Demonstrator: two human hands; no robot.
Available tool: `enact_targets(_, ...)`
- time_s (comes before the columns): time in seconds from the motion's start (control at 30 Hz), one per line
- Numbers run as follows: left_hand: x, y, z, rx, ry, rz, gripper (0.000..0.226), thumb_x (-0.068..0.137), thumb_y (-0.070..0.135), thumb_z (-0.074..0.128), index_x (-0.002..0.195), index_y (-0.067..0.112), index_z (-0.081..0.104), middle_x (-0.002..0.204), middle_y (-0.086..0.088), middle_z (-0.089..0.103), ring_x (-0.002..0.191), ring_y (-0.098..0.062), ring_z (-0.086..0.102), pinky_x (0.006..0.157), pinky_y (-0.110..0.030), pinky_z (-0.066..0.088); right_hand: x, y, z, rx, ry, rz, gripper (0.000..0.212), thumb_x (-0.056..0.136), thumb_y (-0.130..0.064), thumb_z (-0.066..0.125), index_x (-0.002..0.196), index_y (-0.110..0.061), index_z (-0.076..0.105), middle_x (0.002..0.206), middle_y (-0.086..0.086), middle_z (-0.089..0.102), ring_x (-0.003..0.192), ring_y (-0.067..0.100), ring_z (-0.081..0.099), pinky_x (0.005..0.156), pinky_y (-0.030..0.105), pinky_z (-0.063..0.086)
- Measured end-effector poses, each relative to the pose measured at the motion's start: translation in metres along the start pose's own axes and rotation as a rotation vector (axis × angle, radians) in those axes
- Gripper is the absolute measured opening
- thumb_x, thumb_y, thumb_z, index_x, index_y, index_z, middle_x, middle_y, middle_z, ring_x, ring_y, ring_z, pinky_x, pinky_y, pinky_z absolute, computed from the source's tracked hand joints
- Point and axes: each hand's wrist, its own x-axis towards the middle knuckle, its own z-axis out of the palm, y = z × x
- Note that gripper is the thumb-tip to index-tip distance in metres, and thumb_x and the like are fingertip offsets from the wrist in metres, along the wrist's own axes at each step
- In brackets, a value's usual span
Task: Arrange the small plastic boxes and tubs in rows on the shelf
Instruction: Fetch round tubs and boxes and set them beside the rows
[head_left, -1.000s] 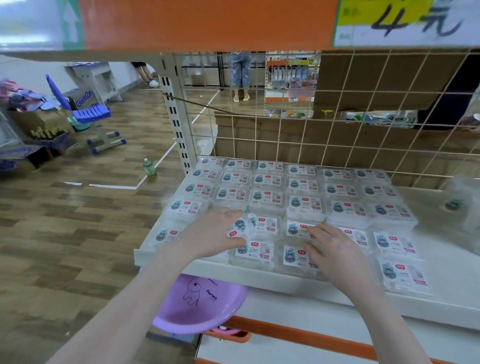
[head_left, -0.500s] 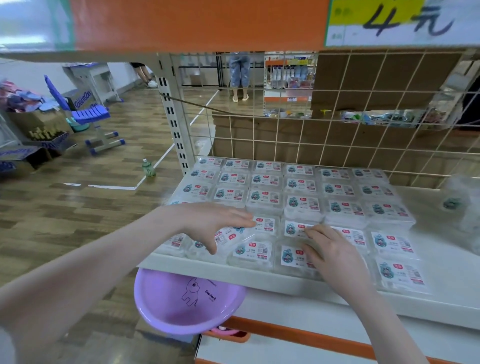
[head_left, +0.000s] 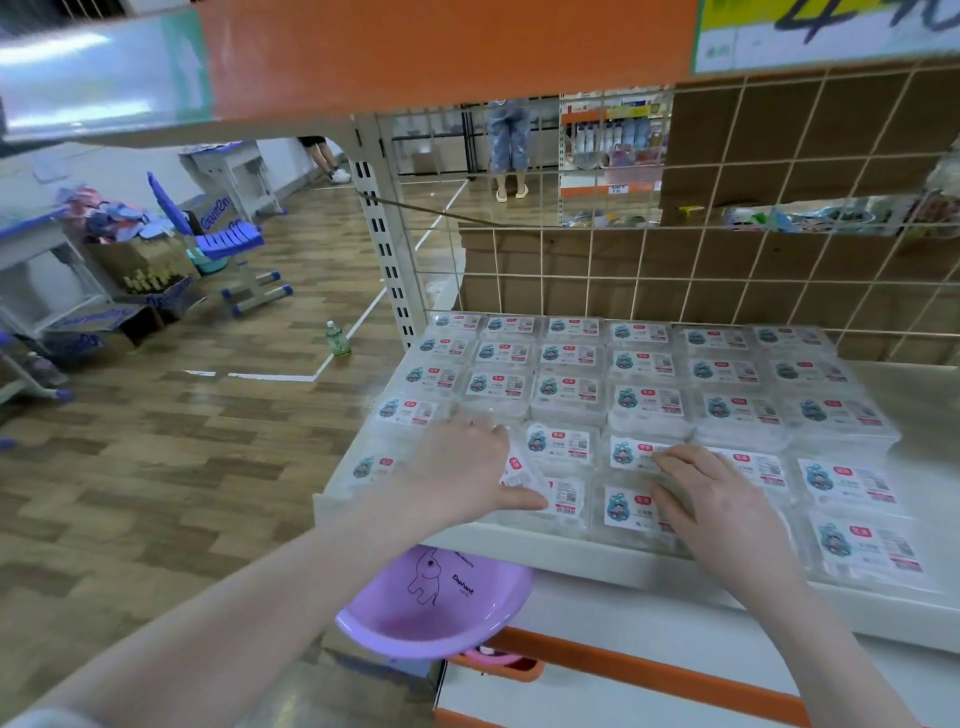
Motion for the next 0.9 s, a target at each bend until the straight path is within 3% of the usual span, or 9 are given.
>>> enact_targets(0.1, -0.004, -0.012, -0.003, -0.169, -0.02, 0.083, 0.087, 0.072, 0.074, 0.053, 0.135, 0.015, 0.042, 0.136, -0.002, 0.046, 0.126, -0.023, 0.04, 0.099, -0.034, 0.035, 0.0, -0.001, 0.0, 0.006, 0.003, -0.006, 0.028, 0.071, -0.003, 0.079, 0.097, 0.003, 0.071, 0.098, 0.016, 0.068, 0.085, 0.036, 0.066, 0.066, 0.048, 0.057)
enact_targets(0.17, -0.004, -0.025, -0.012, -0.25, -0.072, 0.245, 0.091, 0.072, 0.06, 0.067, 0.146, 0.022, 0.029, 0.153, 0.004, 0.027, 0.14, -0.017, 0.023, 0.111, -0.029, 0.02, -0.001, -0.001, -0.002, 0.013, 0.006, -0.001, 0.027, 0.071, -0.003, 0.079, 0.096, 0.002, 0.071, 0.098, 0.015, 0.068, 0.085, 0.036, 0.065, 0.066, 0.046, 0.057)
enact_targets(0.23, 0.0, -0.031, -0.018, -0.265, -0.131, 0.377, 0.093, 0.074, 0.044, 0.075, 0.149, 0.028, 0.022, 0.157, 0.01, 0.014, 0.143, -0.007, 0.009, 0.112, -0.022, 0.009, -0.001, -0.003, -0.003, 0.02, 0.021, -0.002, 0.027, 0.069, -0.002, 0.08, 0.094, 0.001, 0.071, 0.096, 0.015, 0.068, 0.082, 0.036, 0.065, 0.063, 0.045, 0.057)
enact_targets(0.3, 0.004, -0.031, -0.02, -0.26, -0.164, 0.431, 0.086, 0.076, 0.031, 0.076, 0.147, 0.029, 0.026, 0.156, 0.012, 0.017, 0.143, -0.004, 0.01, 0.112, -0.021, 0.013, -0.001, -0.004, -0.003, 0.015, 0.032, -0.019, 0.026, 0.068, -0.002, 0.08, 0.092, 0.001, 0.071, 0.093, 0.014, 0.068, 0.08, 0.035, 0.066, 0.062, 0.043, 0.057)
enact_targets(0.43, 0.009, -0.024, -0.01, -0.263, -0.095, 0.362, 0.07, 0.08, 0.039, 0.07, 0.142, 0.031, 0.039, 0.149, 0.017, 0.034, 0.135, -0.003, 0.03, 0.104, -0.026, 0.031, 0.0, -0.003, -0.005, -0.005, 0.011, -0.018, 0.027, 0.069, -0.005, 0.08, 0.094, 0.001, 0.071, 0.094, 0.014, 0.068, 0.081, 0.034, 0.066, 0.06, 0.043, 0.057)
enact_targets(0.57, 0.005, -0.018, 0.003, -0.24, 0.061, 0.261, 0.065, 0.085, 0.054, 0.058, 0.142, 0.031, 0.038, 0.147, 0.017, 0.037, 0.132, -0.006, 0.036, 0.098, -0.024, 0.032, 0.0, -0.005, -0.006, -0.021, -0.005, -0.015, 0.027, 0.068, -0.005, 0.08, 0.093, 0.001, 0.071, 0.095, 0.014, 0.068, 0.082, 0.034, 0.066, 0.062, 0.042, 0.057)
enact_targets(0.77, 0.004, -0.019, 0.013, -0.265, 0.14, 0.156, 0.066, 0.088, 0.055, 0.051, 0.145, 0.025, 0.034, 0.147, 0.007, 0.038, 0.132, -0.012, 0.035, 0.097, -0.022, 0.027, -0.002, -0.016, -0.007, -0.062, -0.024, 0.039, 0.029, 0.07, -0.008, 0.08, 0.095, 0.003, 0.07, 0.095, 0.015, 0.068, 0.082, 0.036, 0.065, 0.068, 0.042, 0.055)
enact_targets(0.9, 0.01, -0.03, 0.019, -0.218, 0.141, 0.128, 0.065, 0.091, 0.055, 0.046, 0.144, 0.021, 0.033, 0.148, 0.002, 0.037, 0.133, -0.017, 0.035, 0.103, -0.031, 0.035, -0.008, -0.028, -0.008, -0.08, -0.012, 0.118, 0.029, 0.071, -0.009, 0.079, 0.097, -0.001, 0.07, 0.097, 0.013, 0.068, 0.086, 0.035, 0.064, 0.068, 0.043, 0.055)
